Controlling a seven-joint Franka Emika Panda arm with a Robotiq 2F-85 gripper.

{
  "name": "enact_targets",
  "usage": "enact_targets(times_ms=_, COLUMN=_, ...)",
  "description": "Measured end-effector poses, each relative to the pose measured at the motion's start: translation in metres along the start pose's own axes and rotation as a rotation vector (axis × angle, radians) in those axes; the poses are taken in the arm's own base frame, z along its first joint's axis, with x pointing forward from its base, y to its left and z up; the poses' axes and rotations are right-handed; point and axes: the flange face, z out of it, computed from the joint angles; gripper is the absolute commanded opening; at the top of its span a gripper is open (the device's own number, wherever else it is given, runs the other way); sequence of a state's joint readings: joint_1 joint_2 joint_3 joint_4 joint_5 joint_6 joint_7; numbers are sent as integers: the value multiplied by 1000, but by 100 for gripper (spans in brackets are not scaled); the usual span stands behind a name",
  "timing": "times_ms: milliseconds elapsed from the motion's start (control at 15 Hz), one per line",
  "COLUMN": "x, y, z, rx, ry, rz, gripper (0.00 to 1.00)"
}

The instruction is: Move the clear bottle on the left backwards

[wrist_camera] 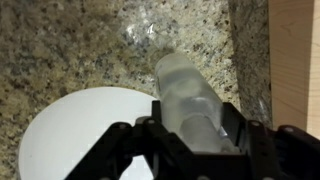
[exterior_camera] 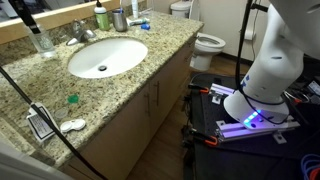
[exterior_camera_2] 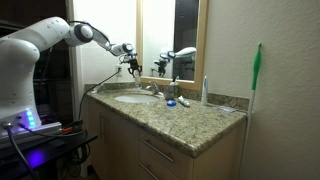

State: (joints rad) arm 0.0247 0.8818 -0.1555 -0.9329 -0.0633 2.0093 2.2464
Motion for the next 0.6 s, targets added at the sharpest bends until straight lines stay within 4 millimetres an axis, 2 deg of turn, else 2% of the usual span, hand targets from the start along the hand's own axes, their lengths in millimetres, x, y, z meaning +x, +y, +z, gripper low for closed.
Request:
enact_targets(times_ms=333, x=-1, y=-14, z=11, rx=-6, ry=-9, rz=277, gripper=36)
enact_targets(times_ms=467, x=8, y=-22, z=14, rx=-15, ry=9, rz=389, gripper=36)
enact_targets(times_ms=600, x=27, y=-31, z=21, rx=-58, ry=29, rz=464, gripper=36)
